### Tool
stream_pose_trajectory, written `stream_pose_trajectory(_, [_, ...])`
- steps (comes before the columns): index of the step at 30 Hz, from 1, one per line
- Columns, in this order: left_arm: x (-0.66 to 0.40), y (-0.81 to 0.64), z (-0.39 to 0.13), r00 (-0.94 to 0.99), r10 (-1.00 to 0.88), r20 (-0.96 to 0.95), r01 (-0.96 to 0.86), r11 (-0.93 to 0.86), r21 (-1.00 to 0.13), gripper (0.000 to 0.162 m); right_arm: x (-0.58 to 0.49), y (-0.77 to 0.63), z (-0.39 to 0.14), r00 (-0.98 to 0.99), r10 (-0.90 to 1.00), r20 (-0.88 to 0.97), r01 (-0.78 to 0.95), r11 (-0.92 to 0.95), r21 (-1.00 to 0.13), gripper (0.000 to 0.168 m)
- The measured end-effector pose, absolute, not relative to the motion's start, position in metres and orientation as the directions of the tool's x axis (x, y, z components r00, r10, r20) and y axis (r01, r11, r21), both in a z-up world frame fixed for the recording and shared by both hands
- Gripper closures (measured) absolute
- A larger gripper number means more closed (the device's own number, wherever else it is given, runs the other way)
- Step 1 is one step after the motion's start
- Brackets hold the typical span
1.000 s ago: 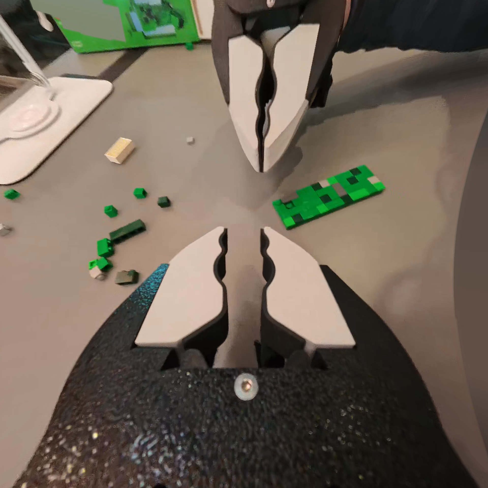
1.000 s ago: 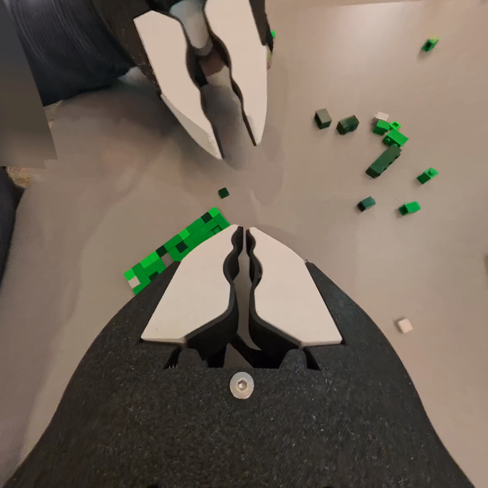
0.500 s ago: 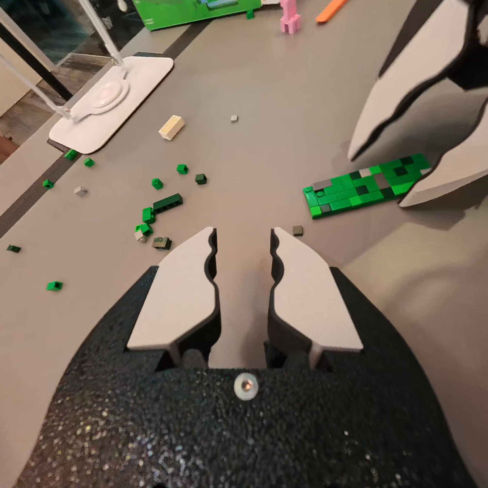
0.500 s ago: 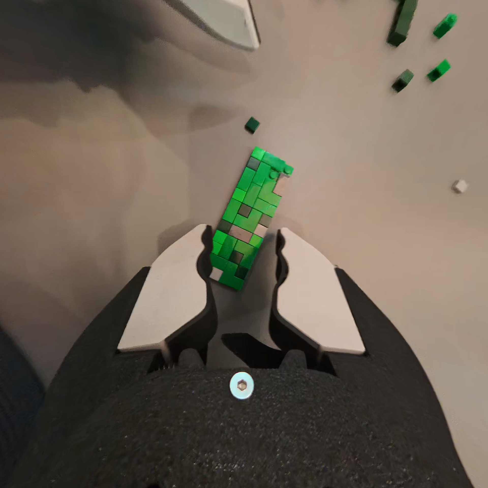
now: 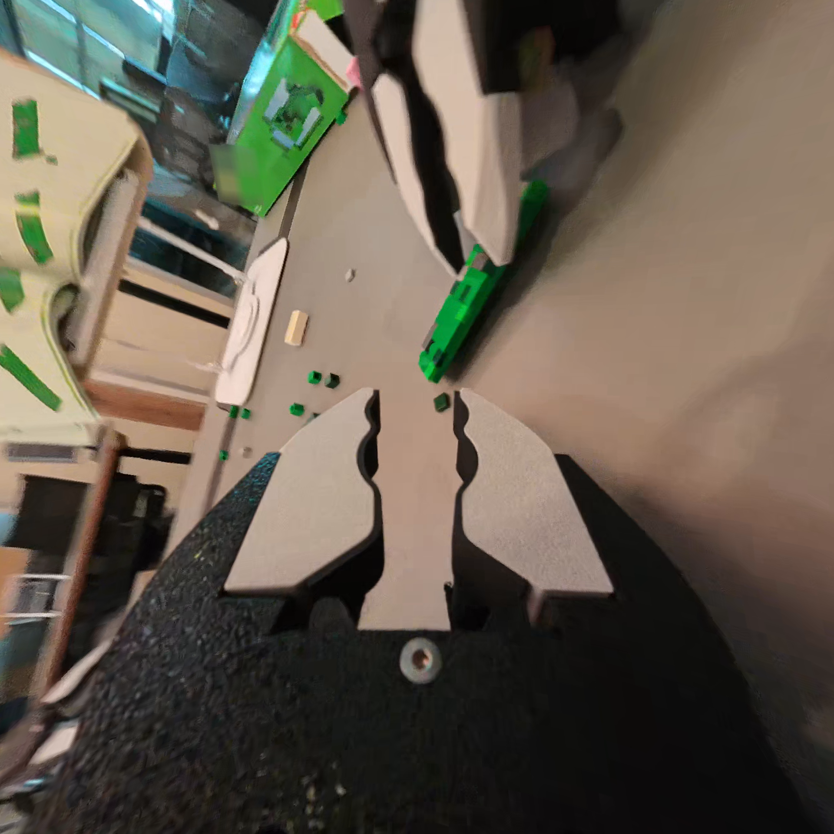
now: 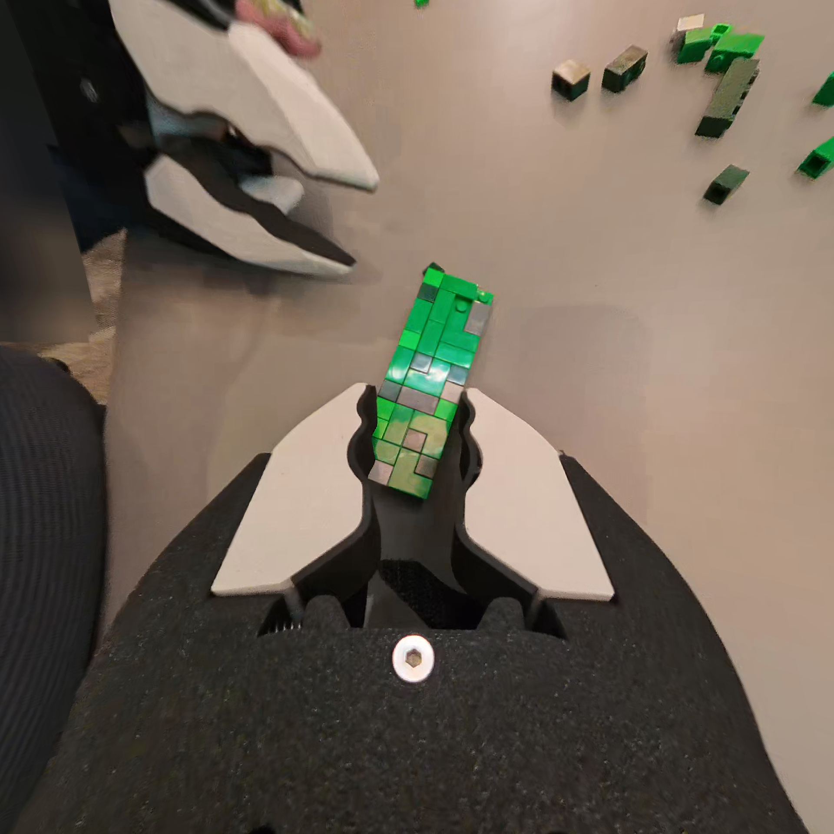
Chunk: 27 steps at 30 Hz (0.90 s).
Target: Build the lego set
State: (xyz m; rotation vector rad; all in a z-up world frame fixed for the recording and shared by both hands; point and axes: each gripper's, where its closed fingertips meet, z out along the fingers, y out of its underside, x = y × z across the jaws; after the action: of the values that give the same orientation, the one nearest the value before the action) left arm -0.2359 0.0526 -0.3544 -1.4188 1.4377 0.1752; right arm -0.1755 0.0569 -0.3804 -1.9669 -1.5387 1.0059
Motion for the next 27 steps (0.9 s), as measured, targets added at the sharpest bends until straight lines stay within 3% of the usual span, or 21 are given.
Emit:
stream_pose_trajectory(5, [-0.214, 0.065, -0.376, 0.044, -0.598, -0.800, -0.873, 0.367, -0.322, 0.131, -0.175, 0.056, -0.379, 0.083, 0.951, -0.298, 0.628, -0.282, -0.726, 0.134])
stream_pose_trajectory(8, [-0.208, 0.073, -0.378, -0.021, -0.581, -0.814, -0.884, 0.391, -0.256, 0.138, -0.174, 0.056, -0.378, 0.080, 0.949, -0.305, 0.624, -0.286, -0.727, 0.134])
stream_pose_trajectory(10, [-0.207, 0.077, -0.383, -0.058, -0.583, -0.811, -0.897, 0.387, -0.213, 0.152, -0.174, 0.058, -0.377, 0.091, 0.943, -0.321, 0.610, -0.308, -0.730, 0.134])
stream_pose_trajectory(12, [-0.207, 0.083, -0.383, -0.050, -0.556, -0.830, -0.911, 0.366, -0.190, 0.153, -0.174, 0.065, -0.370, 0.119, 0.944, -0.309, 0.566, -0.320, -0.760, 0.134])
stream_pose_trajectory(15, [-0.211, 0.088, -0.377, 0.056, -0.596, -0.801, -0.927, 0.266, -0.263, 0.156, -0.179, 0.065, -0.346, 0.099, 0.983, -0.154, 0.477, -0.183, -0.859, 0.116])
stream_pose_trajectory(18, [-0.218, 0.094, -0.374, 0.194, -0.644, -0.740, -0.922, 0.137, -0.361, 0.157, -0.178, 0.067, -0.354, 0.074, 0.970, 0.232, 0.616, 0.138, -0.775, 0.106])
stream_pose_trajectory(20, [-0.220, 0.096, -0.372, 0.234, -0.655, -0.719, -0.919, 0.094, -0.384, 0.157, -0.178, 0.075, -0.359, 0.025, 0.873, 0.486, 0.704, 0.330, -0.629, 0.114])
stream_pose_trajectory(23, [-0.218, 0.094, -0.370, 0.248, -0.659, -0.711, -0.915, 0.081, -0.394, 0.156, -0.178, 0.093, -0.357, -0.019, 0.681, 0.732, 0.754, 0.491, -0.437, 0.151])
stream_pose_trajectory(25, [-0.218, 0.094, -0.368, 0.298, -0.662, -0.688, -0.897, 0.053, -0.439, 0.154, -0.178, 0.097, -0.355, -0.047, 0.619, 0.784, 0.753, 0.537, -0.380, 0.160])
stream_pose_trajectory(27, [-0.220, 0.089, -0.364, 0.404, -0.698, -0.592, -0.835, -0.017, -0.550, 0.140, -0.178, 0.099, -0.354, -0.052, 0.587, 0.808, 0.740, 0.565, -0.364, 0.161])
